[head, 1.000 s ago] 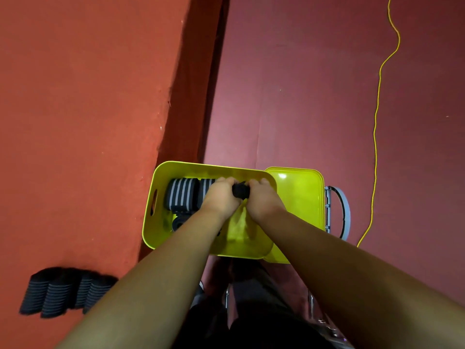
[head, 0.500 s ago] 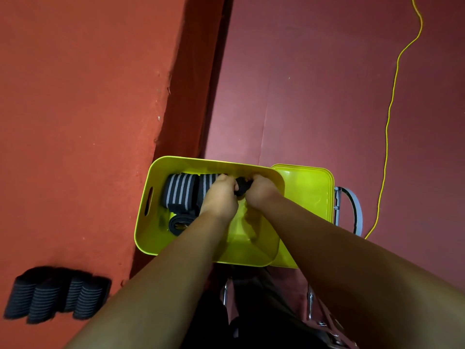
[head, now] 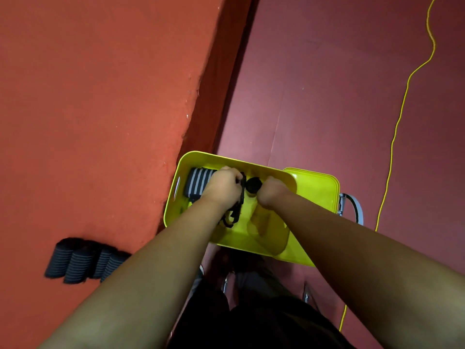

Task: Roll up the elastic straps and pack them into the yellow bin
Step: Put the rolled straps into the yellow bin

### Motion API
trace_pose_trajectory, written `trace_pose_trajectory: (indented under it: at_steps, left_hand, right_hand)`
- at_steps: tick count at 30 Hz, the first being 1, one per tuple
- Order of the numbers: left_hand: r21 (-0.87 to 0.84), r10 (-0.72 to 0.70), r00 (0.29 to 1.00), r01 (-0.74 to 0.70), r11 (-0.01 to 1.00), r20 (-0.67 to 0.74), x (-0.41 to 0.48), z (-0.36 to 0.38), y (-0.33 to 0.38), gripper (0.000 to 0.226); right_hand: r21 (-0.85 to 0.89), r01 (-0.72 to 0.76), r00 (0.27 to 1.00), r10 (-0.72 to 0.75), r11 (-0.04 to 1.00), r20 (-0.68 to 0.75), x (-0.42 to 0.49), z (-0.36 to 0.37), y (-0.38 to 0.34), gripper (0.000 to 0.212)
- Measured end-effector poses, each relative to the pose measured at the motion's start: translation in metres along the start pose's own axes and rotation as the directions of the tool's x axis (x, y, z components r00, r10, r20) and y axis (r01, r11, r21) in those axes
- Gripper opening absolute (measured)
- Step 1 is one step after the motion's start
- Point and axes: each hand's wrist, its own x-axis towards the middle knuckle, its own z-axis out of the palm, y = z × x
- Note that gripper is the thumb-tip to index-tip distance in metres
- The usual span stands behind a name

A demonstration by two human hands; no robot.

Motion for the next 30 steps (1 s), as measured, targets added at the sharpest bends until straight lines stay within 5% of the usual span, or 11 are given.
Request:
trace_pose_trajectory:
  at_steps: [5,16,26,30]
  left_hand:
    - [-0.102,-0.056,0.995,0.048,0.994,-0.082,-0.036,-0.046,-0.034,0.017]
    - [-0.314,-0.365,0.889,0.275,0.909,-0.277,-0.158,-0.124,-0.164,0.018]
    - [-0.433,-0.650,0.650,0.492,0.755,-0.394,-0.242,-0.136,-0.282,0.038]
    - [-0.380,-0.648,0.662,0.527,0.760,-0.376,-0.252,-0.136,-0.312,0.053]
  right_hand:
    - [-0.064,0.106,0.994,-0.104,0.992,0.025,-0.037,-0.016,-0.054,0.034]
    - [0.148,0.427,0.902,-0.431,0.892,-0.004,-0.075,0.065,-0.230,0.024]
    - [0.121,0.465,0.846,-0.480,0.877,0.232,-0.099,0.182,-0.307,0.012]
    - [0.189,0.435,0.840,-0.472,0.881,0.267,-0.104,0.211,-0.317,0.023]
